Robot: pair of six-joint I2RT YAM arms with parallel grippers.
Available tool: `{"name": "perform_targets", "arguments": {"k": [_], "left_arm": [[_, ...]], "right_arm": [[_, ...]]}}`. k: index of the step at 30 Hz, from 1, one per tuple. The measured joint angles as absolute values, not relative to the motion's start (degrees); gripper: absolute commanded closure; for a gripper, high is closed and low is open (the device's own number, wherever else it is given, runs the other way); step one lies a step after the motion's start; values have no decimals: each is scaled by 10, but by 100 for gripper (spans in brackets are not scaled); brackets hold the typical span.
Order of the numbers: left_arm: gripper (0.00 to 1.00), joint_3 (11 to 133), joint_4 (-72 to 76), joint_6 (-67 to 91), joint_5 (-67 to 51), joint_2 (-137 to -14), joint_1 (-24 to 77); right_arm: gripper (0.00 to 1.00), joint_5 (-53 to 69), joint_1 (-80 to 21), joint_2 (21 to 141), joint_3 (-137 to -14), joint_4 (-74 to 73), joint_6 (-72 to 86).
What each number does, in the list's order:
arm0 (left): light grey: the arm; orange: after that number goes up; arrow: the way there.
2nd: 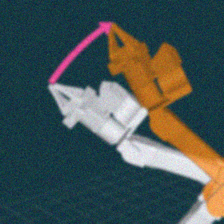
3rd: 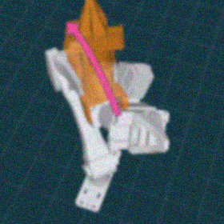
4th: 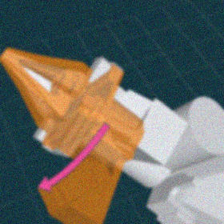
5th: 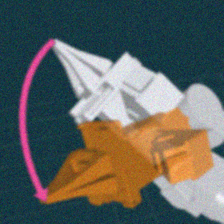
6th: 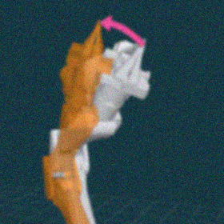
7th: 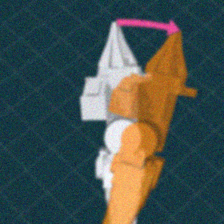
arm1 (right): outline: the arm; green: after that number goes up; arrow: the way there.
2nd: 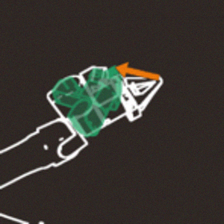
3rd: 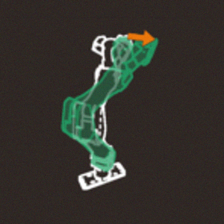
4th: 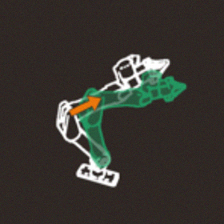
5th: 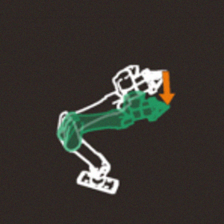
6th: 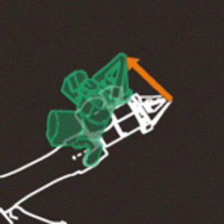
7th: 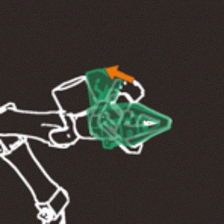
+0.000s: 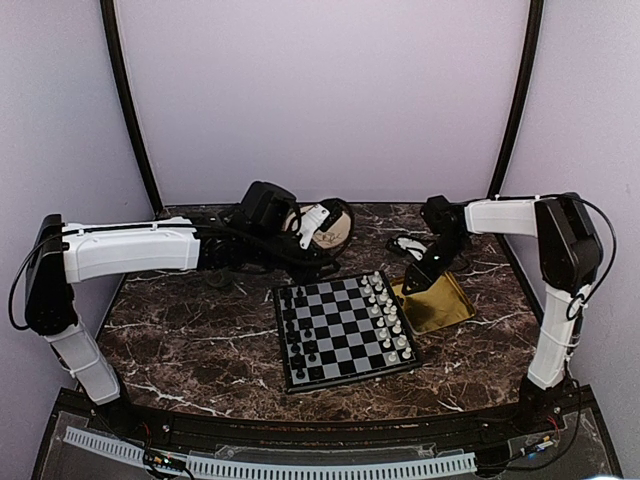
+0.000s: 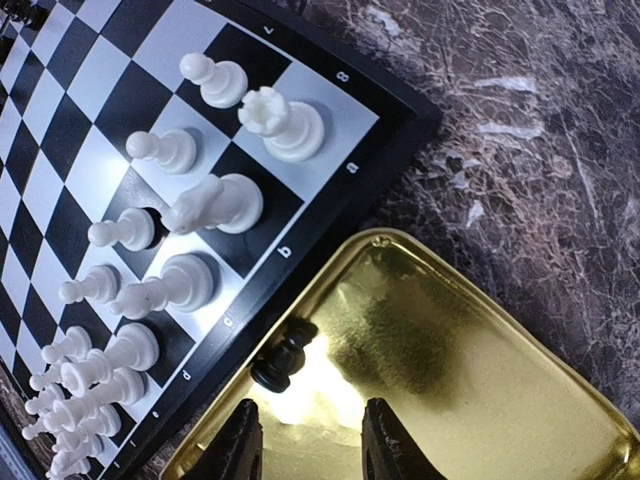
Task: Set up the chess pieces on the board
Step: Pick up the pawn from the storage box.
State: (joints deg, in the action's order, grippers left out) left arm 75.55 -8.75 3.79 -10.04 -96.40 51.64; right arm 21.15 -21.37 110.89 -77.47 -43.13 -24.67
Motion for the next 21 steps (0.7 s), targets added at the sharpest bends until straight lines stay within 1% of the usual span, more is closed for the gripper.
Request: {"name": "perform_targets", "arguments": {"k": [21], "left_arm": [[74, 753, -86, 46, -93, -982, 520]], "right_arm": [[69, 189, -243, 1138, -785, -425, -222]]}}
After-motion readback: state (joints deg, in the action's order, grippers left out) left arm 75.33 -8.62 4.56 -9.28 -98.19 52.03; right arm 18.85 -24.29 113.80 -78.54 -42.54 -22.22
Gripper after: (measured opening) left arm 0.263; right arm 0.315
